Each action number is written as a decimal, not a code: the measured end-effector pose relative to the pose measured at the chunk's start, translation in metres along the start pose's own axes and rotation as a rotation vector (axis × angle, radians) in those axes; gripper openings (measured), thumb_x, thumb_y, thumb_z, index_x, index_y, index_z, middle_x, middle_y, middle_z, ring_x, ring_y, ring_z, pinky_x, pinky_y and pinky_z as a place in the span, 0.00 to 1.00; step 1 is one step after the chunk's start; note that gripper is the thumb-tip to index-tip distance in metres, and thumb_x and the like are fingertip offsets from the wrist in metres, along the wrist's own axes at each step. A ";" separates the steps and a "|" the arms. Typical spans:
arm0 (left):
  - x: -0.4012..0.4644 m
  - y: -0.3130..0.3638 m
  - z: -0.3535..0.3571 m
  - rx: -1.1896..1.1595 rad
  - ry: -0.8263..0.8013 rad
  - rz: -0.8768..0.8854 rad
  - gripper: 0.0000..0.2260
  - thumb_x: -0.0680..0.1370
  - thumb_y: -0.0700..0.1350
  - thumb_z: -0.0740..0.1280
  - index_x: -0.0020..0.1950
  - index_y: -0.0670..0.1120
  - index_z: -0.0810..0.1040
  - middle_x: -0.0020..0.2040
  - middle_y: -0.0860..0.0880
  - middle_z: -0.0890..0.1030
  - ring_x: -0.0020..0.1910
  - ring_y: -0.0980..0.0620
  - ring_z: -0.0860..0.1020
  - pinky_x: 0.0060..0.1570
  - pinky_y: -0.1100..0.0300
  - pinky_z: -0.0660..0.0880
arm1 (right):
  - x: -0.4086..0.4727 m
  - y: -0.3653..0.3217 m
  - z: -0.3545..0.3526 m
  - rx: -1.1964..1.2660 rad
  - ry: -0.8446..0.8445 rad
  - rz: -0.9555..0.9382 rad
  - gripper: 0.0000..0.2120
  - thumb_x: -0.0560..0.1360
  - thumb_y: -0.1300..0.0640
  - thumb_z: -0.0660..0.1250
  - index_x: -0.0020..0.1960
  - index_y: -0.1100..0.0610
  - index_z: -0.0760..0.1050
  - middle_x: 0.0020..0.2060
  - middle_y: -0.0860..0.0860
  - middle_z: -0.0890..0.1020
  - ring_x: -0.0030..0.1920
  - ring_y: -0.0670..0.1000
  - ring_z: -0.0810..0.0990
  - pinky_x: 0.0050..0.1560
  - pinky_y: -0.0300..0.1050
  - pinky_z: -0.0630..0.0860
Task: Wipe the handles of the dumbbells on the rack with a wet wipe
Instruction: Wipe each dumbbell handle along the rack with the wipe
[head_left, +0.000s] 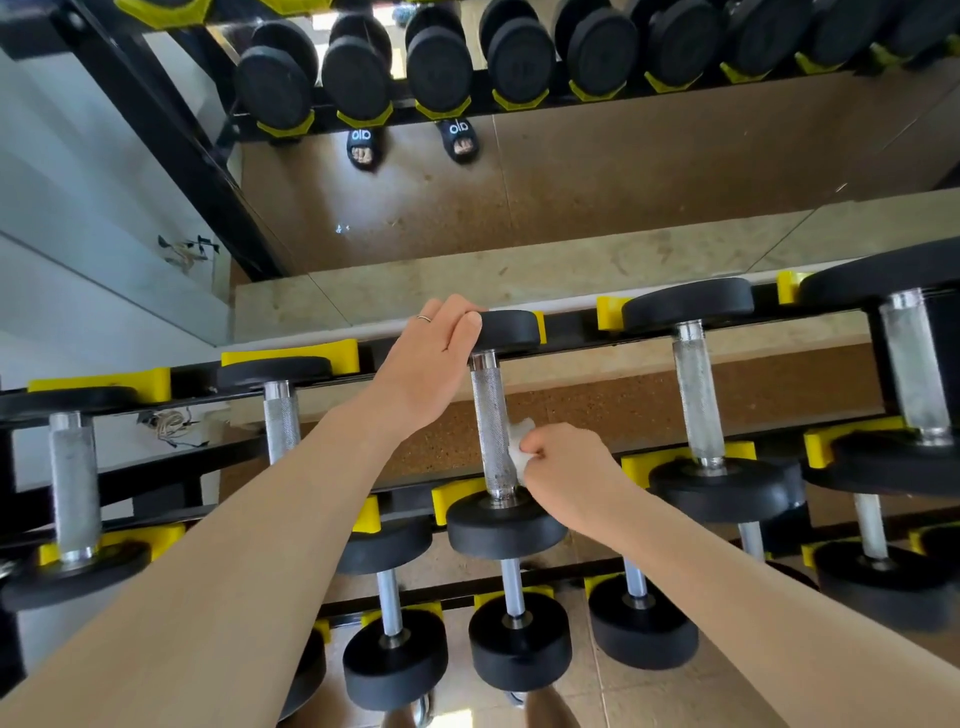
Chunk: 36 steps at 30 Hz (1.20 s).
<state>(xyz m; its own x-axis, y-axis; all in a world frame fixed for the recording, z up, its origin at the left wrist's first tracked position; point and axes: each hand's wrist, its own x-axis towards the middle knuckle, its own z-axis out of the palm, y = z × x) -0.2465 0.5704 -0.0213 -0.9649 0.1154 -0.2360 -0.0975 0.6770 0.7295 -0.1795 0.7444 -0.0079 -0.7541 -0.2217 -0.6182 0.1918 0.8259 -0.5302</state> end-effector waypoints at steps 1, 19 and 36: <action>0.000 0.001 0.000 0.010 -0.003 0.009 0.12 0.87 0.50 0.49 0.57 0.52 0.72 0.50 0.53 0.71 0.54 0.50 0.70 0.56 0.55 0.68 | -0.006 -0.002 -0.001 -0.006 0.020 -0.063 0.10 0.79 0.63 0.57 0.47 0.55 0.76 0.36 0.49 0.74 0.32 0.43 0.70 0.27 0.31 0.65; 0.000 0.002 0.001 -0.009 0.026 0.004 0.13 0.87 0.50 0.50 0.57 0.49 0.73 0.51 0.50 0.72 0.53 0.52 0.71 0.54 0.57 0.69 | -0.010 0.018 -0.021 -0.207 -0.299 -0.203 0.17 0.81 0.60 0.55 0.62 0.54 0.80 0.37 0.44 0.79 0.32 0.39 0.72 0.35 0.30 0.67; 0.000 0.001 0.002 -0.029 0.031 -0.011 0.11 0.87 0.50 0.50 0.55 0.53 0.72 0.50 0.56 0.71 0.52 0.59 0.70 0.52 0.60 0.66 | -0.005 0.004 0.001 -0.119 -0.129 -0.326 0.12 0.81 0.52 0.62 0.49 0.55 0.82 0.39 0.47 0.80 0.33 0.42 0.76 0.34 0.33 0.69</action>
<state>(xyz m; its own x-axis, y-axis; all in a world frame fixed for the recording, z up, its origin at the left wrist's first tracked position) -0.2460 0.5723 -0.0215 -0.9709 0.0849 -0.2241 -0.1147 0.6566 0.7455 -0.1744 0.7488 -0.0077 -0.6764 -0.5407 -0.5001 -0.1255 0.7537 -0.6452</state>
